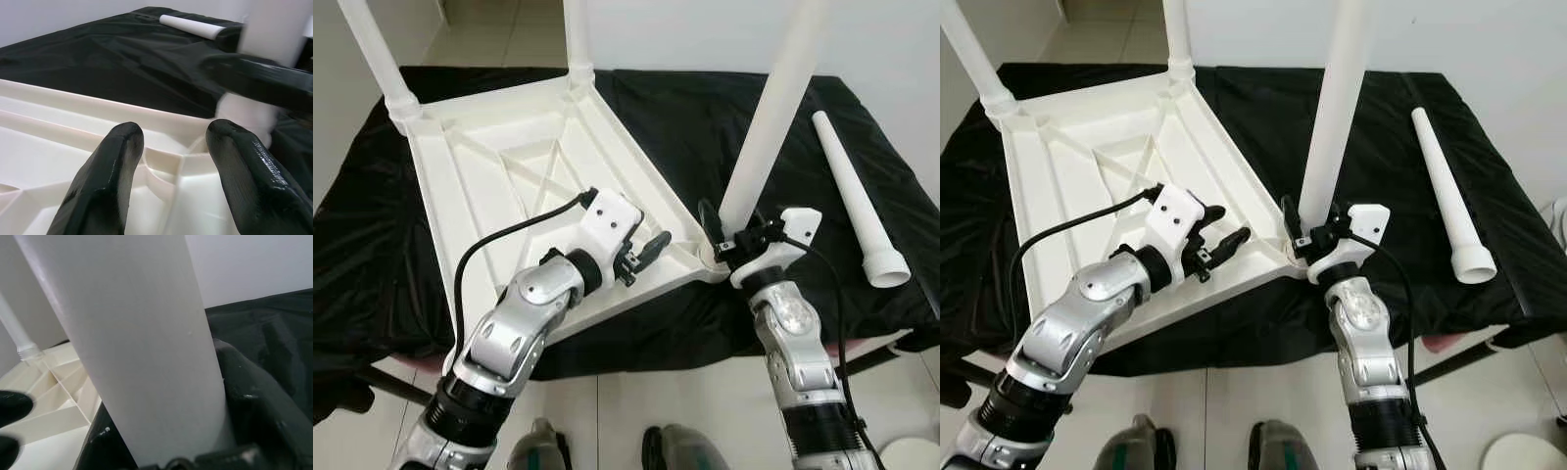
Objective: Building children table
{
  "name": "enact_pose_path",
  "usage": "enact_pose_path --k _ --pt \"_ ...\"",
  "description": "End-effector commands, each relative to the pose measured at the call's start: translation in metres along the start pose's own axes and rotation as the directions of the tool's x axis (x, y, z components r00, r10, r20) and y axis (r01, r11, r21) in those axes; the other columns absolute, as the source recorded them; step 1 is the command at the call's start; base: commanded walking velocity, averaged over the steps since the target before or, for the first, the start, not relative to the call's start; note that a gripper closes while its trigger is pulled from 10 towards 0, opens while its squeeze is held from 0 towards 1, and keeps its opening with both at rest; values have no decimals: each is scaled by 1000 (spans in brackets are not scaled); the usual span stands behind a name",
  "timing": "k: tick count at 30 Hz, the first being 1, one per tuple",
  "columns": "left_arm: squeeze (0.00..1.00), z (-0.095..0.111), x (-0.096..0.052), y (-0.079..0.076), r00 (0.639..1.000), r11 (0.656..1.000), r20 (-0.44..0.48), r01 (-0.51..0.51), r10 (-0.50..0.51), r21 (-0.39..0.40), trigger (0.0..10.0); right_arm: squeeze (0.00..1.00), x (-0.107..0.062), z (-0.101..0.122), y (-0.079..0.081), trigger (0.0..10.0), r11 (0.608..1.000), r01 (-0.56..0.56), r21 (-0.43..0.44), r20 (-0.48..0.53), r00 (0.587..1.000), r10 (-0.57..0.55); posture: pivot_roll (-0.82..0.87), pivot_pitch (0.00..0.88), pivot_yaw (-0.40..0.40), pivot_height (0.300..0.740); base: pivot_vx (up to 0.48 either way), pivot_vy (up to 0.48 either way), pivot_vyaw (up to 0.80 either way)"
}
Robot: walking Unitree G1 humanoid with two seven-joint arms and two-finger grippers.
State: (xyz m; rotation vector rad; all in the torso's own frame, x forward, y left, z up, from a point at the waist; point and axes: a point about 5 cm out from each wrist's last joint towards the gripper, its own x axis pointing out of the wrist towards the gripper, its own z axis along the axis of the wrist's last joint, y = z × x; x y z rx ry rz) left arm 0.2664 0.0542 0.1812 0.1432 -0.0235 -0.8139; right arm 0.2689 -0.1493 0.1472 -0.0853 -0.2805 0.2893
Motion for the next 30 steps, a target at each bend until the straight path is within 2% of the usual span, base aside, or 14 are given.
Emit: enact_pose_path --k 1,3,4,5,8,9,10,12,17,18,25,27,29,30 --pt "0 2 -2 -4 995 995 3 100 -100 0 10000 0 -11 -17 5 10000 1000 -9 30 -81 997 12 -122 68 0 740 0 0 0" --pt "0 3 -3 -3 995 995 4 100 -100 2 10000 0 -12 -17 4 10000 1000 2 17 -72 997 -1 -125 70 5 740 0 0 0" --pt "0 5 -3 -2 995 995 6 100 -100 3 10000 0 -14 -17 4 10000 999 2 -41 -56 998 -4 -127 71 9 740 0 0 0" --pt "0 5 -3 -2 995 995 6 100 -100 3 10000 0 -14 -18 4 10000 998 -3 -57 -54 999 0 -127 71 9 740 0 0 0" --pt "0 5 -3 -2 995 995 5 101 -101 6 10000 0 -16 -20 2 10000 998 20 -62 -51 998 -23 -126 72 11 740 0 0 0" --pt "0 6 -3 -1 995 995 6 101 -101 8 10000 0 -16 -19 1 10000 994 18 -110 -37 999 -22 -126 71 13 740 0 0 0" --pt "0 6 -3 -1 995 995 6 101 -101 8 10000 0 -16 -19 1 10000 994 18 -110 -37 999 -22 -126 71 13 740 0 0 0" --pt "0 7 -3 -1 995 995 7 102 -102 8 10000 0 -18 -19 3 10000 986 -3 -164 -30 1000 -2 -124 71 17 740 0 0 0" --pt "0 8 -4 -1 995 995 9 102 -102 9 10000 0 -19 -22 3 10000 987 -13 -163 -41 999 6 -124 69 19 740 0 0 0" --pt "0 8 -4 -1 995 995 9 102 -102 11 10000 0 -20 -22 6 10000 979 -48 -199 -44 998 40 -123 68 20 740 0 0 0" --pt "0 10 -5 -1 995 995 12 101 -101 13 10000 0 -21 -26 7 10000 983 -50 -179 -56 998 40 -121 65 21 740 0 0 0" --pt "0 11 -5 -1 995 995 16 101 -101 14 10000 0 -21 -32 3 10000 999 20 -36 -90 996 -23 -120 65 22 740 0 0 0" --pt "0 11 -5 -1 995 995 16 101 -101 14 10000 0 -21 -32 3 10000 999 20 -36 -90 996 -23 -120 65 22 740 0 0 0" --pt "0 12 -5 -1 995 995 17 101 -102 16 10000 0 -22 -34 1 10000 998 58 26 -108 993 -55 -120 65 22 740 0 0 0"
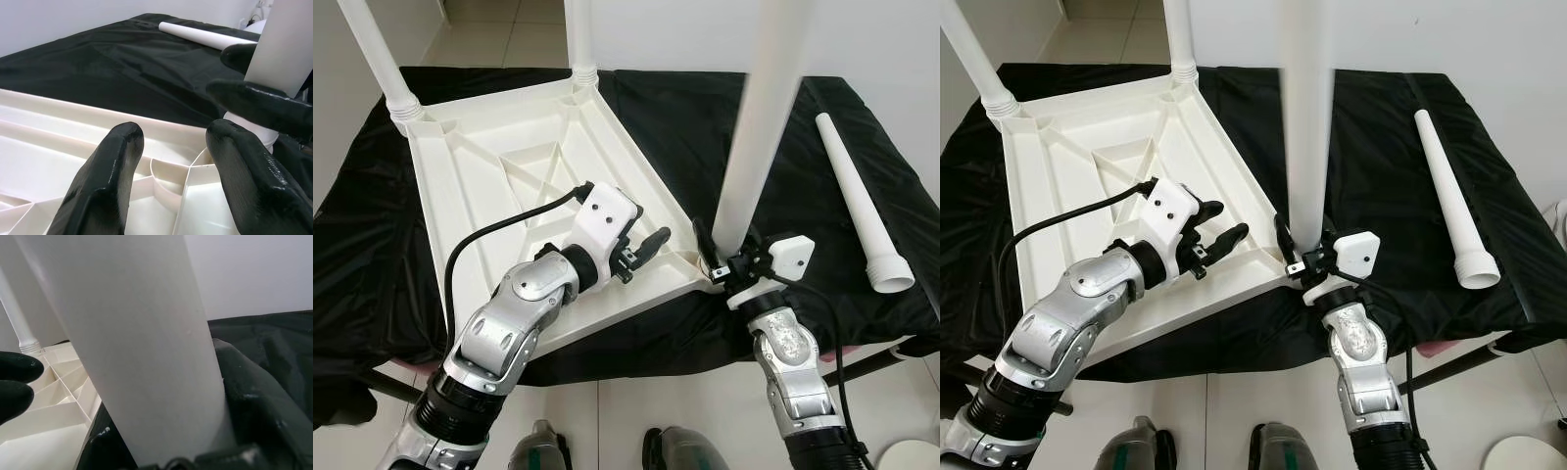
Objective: Building children table
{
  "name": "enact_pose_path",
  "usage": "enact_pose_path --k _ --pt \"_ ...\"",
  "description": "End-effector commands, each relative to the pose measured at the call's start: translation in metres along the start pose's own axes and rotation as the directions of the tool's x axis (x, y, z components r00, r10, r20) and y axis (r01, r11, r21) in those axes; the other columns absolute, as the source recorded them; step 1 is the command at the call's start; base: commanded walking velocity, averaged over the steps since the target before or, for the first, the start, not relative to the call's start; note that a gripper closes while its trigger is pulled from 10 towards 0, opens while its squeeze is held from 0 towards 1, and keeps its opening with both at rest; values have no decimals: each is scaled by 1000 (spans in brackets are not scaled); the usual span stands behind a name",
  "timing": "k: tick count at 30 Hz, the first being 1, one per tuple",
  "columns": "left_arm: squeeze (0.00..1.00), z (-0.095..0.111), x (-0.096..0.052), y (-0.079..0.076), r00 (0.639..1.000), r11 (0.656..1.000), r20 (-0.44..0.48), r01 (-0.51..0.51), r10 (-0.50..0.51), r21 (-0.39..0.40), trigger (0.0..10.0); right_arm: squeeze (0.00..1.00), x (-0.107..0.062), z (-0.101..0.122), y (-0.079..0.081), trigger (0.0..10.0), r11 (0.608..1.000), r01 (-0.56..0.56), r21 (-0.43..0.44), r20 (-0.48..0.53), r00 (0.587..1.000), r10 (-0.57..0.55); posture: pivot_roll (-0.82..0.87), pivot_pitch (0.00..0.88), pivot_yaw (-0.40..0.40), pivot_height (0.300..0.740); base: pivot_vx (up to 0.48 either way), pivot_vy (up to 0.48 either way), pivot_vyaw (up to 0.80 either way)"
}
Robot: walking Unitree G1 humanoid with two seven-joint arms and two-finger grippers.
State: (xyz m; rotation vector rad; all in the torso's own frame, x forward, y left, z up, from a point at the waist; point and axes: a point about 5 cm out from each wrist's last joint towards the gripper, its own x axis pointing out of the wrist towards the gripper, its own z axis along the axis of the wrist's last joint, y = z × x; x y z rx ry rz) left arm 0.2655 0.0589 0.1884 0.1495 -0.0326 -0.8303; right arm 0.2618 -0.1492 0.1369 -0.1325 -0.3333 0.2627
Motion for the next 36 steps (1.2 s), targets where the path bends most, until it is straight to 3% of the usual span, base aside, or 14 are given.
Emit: enact_pose_path --k 1,8,14,19,22,25,34,36 --pt "0 6 -1 -4 996 996 12 86 -86 5 10000 0 -14 -28 -3 10000 990 69 124 -169 984 -47 -121 65 23 740 0 0 0" --pt "0 7 0 -6 996 996 15 89 -89 5 10000 0 -15 -33 -10 10000 965 149 215 -202 974 -105 -127 64 23 740 0 0 0" --pt "0 7 0 -6 996 996 16 91 -91 6 10000 0 -16 -35 -11 10000 961 162 225 -216 970 -113 -127 64 22 740 0 0 0" --pt "0 7 0 -7 996 996 17 90 -90 5 10000 0 -18 -34 -10 10000 965 145 217 -209 973 -99 -126 69 18 740 0 0 0" --pt "0 8 -1 -7 996 996 18 85 -85 1 10000 0 -22 -30 -4 10000 990 52 130 -173 985 -29 -125 76 17 740 0 0 0" --pt "0 8 -1 -7 996 997 19 83 -83 0 10000 0 -22 -31 -3 10000 993 40 112 -176 984 -20 -124 79 17 740 0 0 0" --pt "0 9 -2 -5 997 997 20 76 -76 -1 10000 0 -15 -32 -4 10000 995 30 93 -222 975 -9 -123 83 18 740 0 0 0" --pt "0 9 -2 -5 997 997 22 75 -75 -1 10000 0 -8 -35 -2 10000 997 3 76 -280 960 19 -121 83 18 740 0 0 0"
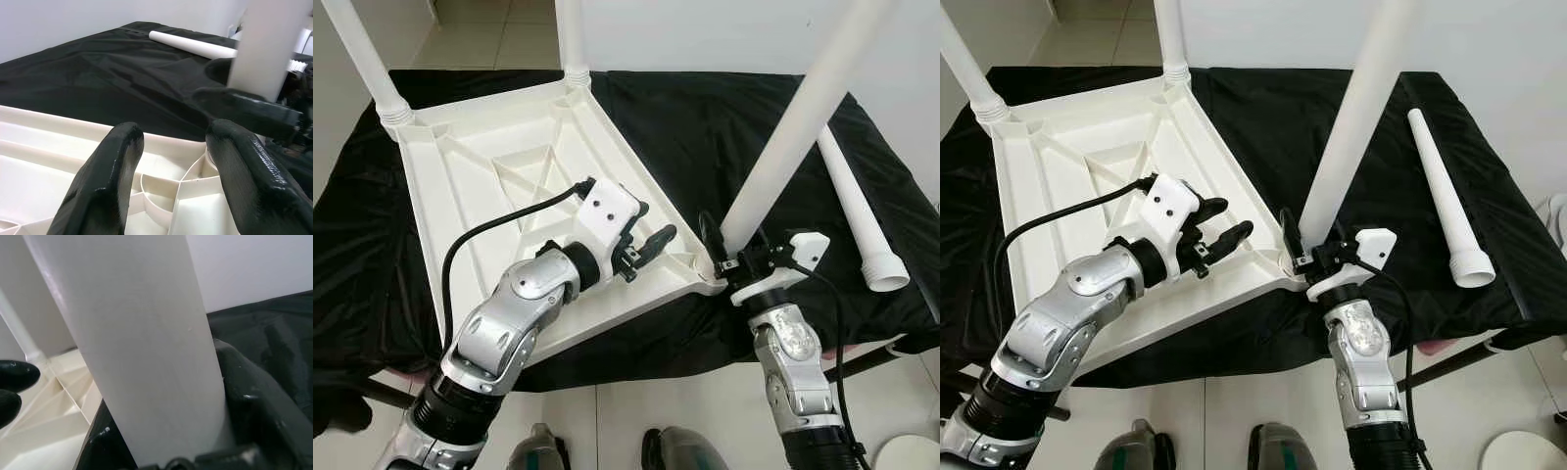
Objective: Building children table
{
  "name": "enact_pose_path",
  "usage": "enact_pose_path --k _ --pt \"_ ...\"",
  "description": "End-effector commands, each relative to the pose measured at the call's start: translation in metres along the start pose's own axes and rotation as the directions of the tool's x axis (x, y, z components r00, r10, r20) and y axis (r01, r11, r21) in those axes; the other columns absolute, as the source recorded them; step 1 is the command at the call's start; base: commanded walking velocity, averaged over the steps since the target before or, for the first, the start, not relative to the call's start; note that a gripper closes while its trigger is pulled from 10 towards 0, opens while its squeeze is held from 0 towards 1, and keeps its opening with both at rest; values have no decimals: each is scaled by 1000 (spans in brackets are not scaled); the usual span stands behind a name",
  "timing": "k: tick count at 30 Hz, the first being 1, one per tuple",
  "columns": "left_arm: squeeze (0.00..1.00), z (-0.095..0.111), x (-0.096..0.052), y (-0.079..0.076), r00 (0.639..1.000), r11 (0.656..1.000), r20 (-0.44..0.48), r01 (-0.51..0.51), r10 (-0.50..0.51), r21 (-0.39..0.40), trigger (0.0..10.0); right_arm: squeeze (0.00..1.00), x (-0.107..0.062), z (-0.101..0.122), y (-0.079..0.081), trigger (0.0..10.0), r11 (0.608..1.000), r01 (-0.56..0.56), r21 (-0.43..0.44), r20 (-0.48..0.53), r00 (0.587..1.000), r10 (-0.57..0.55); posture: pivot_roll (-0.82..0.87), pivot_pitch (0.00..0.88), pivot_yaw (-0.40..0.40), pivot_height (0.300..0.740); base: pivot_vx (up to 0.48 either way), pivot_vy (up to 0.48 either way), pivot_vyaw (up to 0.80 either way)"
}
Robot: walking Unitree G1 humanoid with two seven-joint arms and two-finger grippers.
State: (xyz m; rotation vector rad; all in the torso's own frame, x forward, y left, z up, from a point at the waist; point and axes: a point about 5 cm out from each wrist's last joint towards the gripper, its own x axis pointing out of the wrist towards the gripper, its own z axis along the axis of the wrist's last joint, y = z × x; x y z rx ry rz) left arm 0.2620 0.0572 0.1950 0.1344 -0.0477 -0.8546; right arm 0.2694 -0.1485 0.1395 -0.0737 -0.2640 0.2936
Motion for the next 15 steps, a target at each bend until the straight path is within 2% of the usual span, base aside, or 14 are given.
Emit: enact_pose_path --k 1,7,15 --pt "0 2 -1 -2 999 999 1 53 -53 5 10000 0 -14 -35 -2 10000 1000 24 6 -223 975 -22 -121 83 18 740 0 0 0" --pt "0 4 -1 -1 999 999 4 49 -49 5 10000 0 -8 -37 -3 10000 1000 17 10 -264 964 -14 -119 82 19 740 0 0 0" --pt "0 4 -2 -1 999 999 3 44 -44 6 10000 0 -2 -32 -4 10000 1000 -10 -13 -251 968 6 -115 82 19 740 0 0 0"
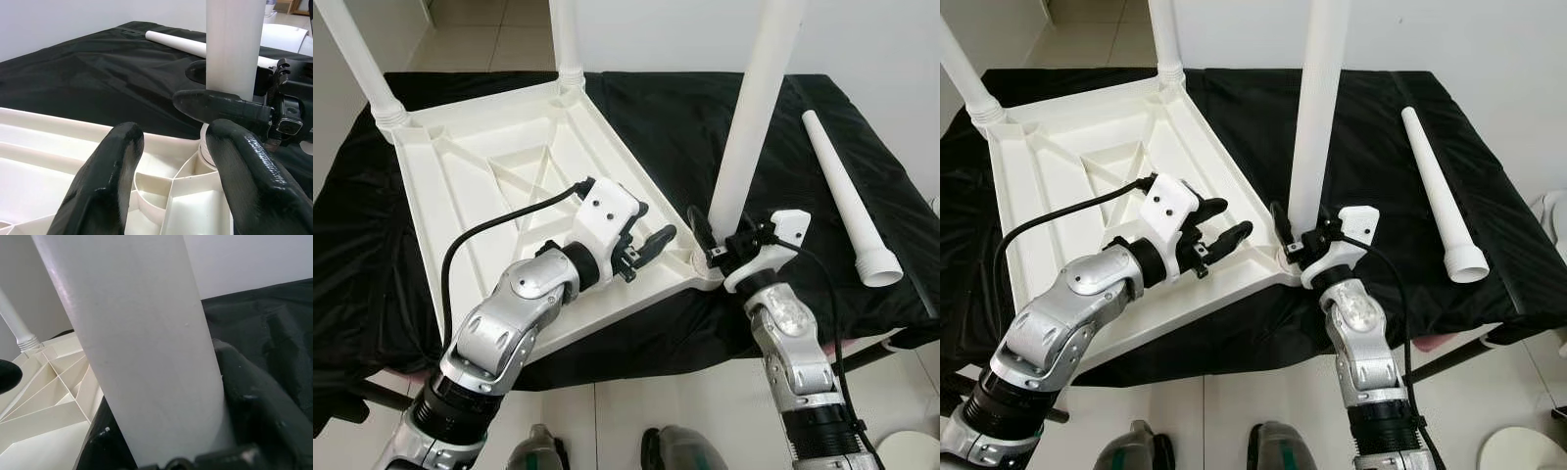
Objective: Building children table
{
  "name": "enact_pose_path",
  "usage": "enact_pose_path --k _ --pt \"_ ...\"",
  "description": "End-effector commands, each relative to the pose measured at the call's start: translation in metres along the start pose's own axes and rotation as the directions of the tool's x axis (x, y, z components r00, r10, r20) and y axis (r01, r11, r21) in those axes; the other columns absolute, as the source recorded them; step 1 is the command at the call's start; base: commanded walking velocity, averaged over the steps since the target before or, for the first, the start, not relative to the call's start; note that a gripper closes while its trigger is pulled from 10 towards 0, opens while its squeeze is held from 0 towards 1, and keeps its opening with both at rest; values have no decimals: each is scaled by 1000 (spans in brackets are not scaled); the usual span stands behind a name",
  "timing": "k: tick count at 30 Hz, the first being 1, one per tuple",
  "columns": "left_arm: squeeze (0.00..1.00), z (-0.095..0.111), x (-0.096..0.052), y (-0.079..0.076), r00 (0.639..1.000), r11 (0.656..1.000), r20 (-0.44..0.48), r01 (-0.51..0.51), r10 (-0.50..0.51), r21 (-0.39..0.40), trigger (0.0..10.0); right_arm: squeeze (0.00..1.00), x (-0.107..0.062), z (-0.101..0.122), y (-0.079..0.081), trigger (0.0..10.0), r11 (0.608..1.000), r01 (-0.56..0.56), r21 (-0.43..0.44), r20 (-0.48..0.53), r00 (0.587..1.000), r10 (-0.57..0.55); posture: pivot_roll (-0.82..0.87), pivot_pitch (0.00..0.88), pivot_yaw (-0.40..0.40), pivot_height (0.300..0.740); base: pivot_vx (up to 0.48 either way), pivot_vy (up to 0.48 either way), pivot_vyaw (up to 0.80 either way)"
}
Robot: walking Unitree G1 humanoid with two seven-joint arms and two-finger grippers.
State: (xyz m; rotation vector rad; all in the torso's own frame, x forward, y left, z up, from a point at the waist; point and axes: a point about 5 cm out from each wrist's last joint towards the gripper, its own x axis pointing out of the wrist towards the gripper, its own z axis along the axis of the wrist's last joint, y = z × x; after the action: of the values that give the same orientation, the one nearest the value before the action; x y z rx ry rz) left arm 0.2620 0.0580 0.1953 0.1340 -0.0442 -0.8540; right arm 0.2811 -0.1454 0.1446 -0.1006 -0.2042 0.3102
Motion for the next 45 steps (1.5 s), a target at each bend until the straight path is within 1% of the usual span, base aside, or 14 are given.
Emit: enact_pose_path --k 1,6,8,10,13,14,25,27,31,35,37,38,43,45 --pt "0 4 -2 -1 999 999 7 43 -44 8 10000 0 -15 -35 -2 10000 1000 15 -4 -185 983 -15 -113 81 18 740 0 0 0" --pt "0 4 -2 -1 999 999 7 40 -40 7 10000 0 -25 -36 -1 10000 999 37 20 -152 988 -34 -115 85 18 740 0 0 0" --pt "0 4 -2 -1 999 999 7 40 -40 7 10000 0 -25 -36 -1 10000 999 37 20 -152 988 -34 -115 85 18 740 0 0 0" --pt "0 5 -2 -1 999 999 8 41 -41 7 10000 0 -37 -37 -1 10000 997 73 25 -106 992 -70 -116 87 20 740 0 0 0" --pt "0 5 -2 -1 999 999 8 42 -42 7 10000 0 -42 -38 -2 10000 996 85 24 -94 992 -83 -116 89 23 740 0 0 0" --pt "0 5 -3 -1 999 999 7 43 -44 8 10000 0 -48 -38 -4 10000 995 101 10 -91 991 -100 -118 90 26 740 0 0 0" --pt "0 6 -2 -1 999 999 6 47 -47 11 10000 0 -58 -39 -6 10000 993 116 -17 -91 989 -117 -122 90 28 740 0 0 0" --pt "0 6 -2 -1 999 999 7 47 -47 12 10000 0 -60 -36 -9 10000 990 136 -36 -51 989 -138 -121 90 29 740 0 0 0" --pt "0 6 -2 -1 999 999 7 46 -47 12 10000 0 -60 -35 -10 10000 989 143 -38 -36 989 -144 -121 90 29 740 0 0 0" --pt "0 6 -2 -1 999 999 7 45 -45 12 10000 0 -63 -39 -12 10000 986 166 -5 -48 985 -166 -118 89 28 740 0 0 0" --pt "0 6 -3 -1 999 999 7 46 -46 12 10000 0 -64 -43 -14 10000 976 208 68 -81 976 -202 -120 88 33 740 0 0 0" --pt "0 6 -3 -1 999 999 7 46 -46 12 10000 0 -64 -43 -14 10000 976 208 68 -81 976 -202 -120 88 33 740 0 0 0" --pt "0 7 -2 -1 999 999 7 49 -49 14 10000 0 -57 -48 -17 10000 953 242 183 -132 966 -220 -119 83 33 740 0 0 0" --pt "0 7 -2 -1 999 999 8 50 -50 14 10000 0 -54 -47 -17 10000 955 231 185 -131 969 -209 -118 80 33 740 0 0 0"
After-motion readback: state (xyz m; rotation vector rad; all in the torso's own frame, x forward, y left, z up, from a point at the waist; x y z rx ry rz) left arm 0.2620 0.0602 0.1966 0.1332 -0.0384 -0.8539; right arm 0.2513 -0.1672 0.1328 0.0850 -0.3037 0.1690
